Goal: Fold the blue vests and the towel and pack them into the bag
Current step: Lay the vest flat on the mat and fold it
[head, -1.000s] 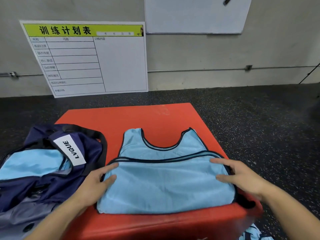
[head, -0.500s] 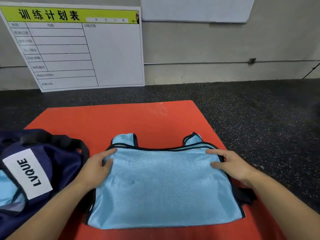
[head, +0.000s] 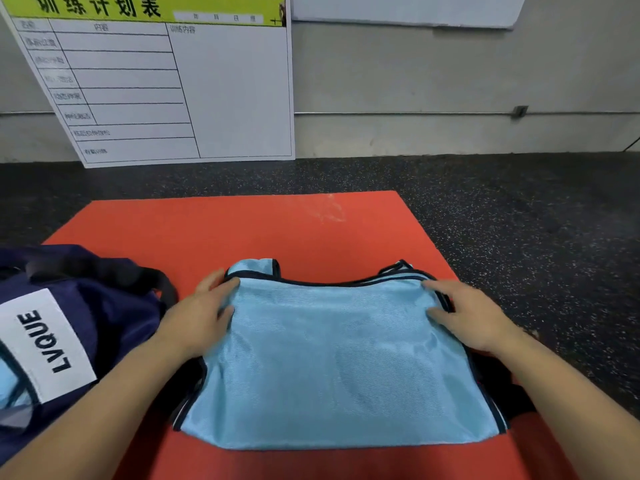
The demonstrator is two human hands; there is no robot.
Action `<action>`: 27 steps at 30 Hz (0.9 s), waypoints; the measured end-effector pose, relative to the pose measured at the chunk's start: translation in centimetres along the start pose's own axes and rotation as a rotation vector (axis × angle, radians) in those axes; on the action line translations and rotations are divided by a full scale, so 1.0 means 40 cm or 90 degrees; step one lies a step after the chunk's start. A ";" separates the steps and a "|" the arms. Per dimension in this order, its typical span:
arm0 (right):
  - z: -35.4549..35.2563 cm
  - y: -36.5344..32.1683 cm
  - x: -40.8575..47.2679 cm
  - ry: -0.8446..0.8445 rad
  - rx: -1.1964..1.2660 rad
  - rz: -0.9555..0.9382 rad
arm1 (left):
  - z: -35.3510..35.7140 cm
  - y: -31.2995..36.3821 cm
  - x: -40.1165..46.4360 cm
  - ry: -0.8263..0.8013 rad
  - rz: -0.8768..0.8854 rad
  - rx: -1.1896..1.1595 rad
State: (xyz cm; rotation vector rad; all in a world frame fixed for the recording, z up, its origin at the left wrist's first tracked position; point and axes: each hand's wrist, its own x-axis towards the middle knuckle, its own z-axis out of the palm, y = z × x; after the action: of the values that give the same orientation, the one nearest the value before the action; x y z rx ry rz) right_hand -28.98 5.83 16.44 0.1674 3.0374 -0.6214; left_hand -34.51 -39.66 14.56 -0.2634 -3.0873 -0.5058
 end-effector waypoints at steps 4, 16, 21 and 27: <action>0.099 -0.175 -0.036 0.254 -0.141 -0.148 | 0.056 0.180 -0.043 0.193 0.174 0.135; 0.208 -0.136 -0.035 0.017 -0.187 -0.018 | 0.152 0.132 -0.082 0.006 -0.013 0.114; 0.143 -0.135 -0.040 0.037 -0.236 0.043 | 0.115 0.110 -0.075 0.049 -0.022 0.105; 0.309 -0.313 -0.156 0.040 -0.135 -0.176 | 0.224 0.294 -0.175 0.031 0.127 0.066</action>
State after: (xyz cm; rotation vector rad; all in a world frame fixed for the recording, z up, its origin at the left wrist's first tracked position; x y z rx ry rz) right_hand -24.04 -11.10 10.34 -0.2474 3.1858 -0.3050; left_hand -25.45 -26.99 9.59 -0.5417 -2.9838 -0.3401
